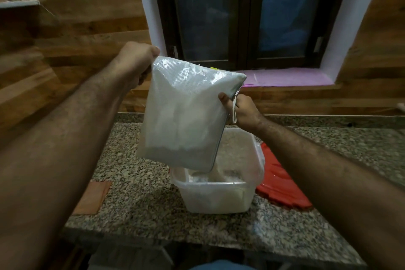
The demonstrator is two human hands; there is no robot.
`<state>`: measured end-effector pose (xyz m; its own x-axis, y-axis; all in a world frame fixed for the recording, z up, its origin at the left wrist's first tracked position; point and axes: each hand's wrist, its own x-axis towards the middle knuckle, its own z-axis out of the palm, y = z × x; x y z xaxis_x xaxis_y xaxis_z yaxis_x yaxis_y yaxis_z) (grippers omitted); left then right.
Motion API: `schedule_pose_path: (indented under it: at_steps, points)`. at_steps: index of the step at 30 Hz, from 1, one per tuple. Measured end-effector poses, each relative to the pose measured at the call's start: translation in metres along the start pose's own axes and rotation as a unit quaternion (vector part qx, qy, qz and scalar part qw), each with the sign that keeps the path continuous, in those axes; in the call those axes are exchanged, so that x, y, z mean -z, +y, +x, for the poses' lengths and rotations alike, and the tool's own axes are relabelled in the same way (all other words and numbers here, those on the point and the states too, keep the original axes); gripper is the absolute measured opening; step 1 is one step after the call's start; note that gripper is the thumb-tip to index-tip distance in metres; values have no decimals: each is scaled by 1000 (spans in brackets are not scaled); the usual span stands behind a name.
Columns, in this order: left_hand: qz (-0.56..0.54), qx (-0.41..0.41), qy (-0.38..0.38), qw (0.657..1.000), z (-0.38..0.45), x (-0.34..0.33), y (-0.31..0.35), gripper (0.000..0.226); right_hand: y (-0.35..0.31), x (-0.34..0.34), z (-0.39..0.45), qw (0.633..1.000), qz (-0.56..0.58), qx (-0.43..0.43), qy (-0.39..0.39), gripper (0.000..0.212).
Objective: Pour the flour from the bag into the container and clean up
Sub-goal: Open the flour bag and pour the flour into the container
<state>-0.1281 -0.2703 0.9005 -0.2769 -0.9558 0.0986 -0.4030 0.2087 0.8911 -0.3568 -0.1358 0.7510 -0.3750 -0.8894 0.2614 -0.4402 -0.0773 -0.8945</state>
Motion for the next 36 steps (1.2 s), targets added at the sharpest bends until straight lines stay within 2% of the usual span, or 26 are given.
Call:
schedule_pose_path:
  at_steps: [7, 12, 18, 19, 22, 24, 28, 31, 33, 34, 36]
  points:
    - [46, -33, 6, 998, -4, -23, 8, 26, 25, 11, -11, 1000, -22, -3, 14, 42]
    - [86, -56, 15, 995, -4, -37, 10, 24, 45, 18, -16, 999, -2, -45, 22, 58]
    - [114, -73, 30, 990, -1, -56, 6, 24, 71, 35, -31, 999, 15, -37, 23, 42]
    - [119, -71, 34, 990, 0, -60, 4, 26, 71, 41, -33, 999, 19, -27, 19, 47]
    - [146, -78, 33, 986, 2, -66, 4, 31, 68, 65, -39, 999, 43, -12, -27, 81]
    - [190, -97, 24, 977, 4, -71, 6, 30, 59, 74, -37, 999, 33, 6, -37, 87]
    - [202, -96, 30, 974, 2, -83, 10, 33, 28, 67, -29, 999, 23, 26, -4, 72]
    - [210, -97, 20, 973, 0, -94, 11, 35, 1, 51, -22, 989, -109, 95, 6, 61]
    - [227, -100, 10, 969, -2, -99, 13, 34, -16, 36, -14, 975, -186, 122, 3, 63]
    - [238, -105, 6, 966, -3, -99, 14, 34, -23, 28, -10, 971, -203, 124, 2, 60]
    - [249, -112, -1, 962, -4, -99, 16, 35, -29, 16, -1, 977, -181, 115, 4, 43]
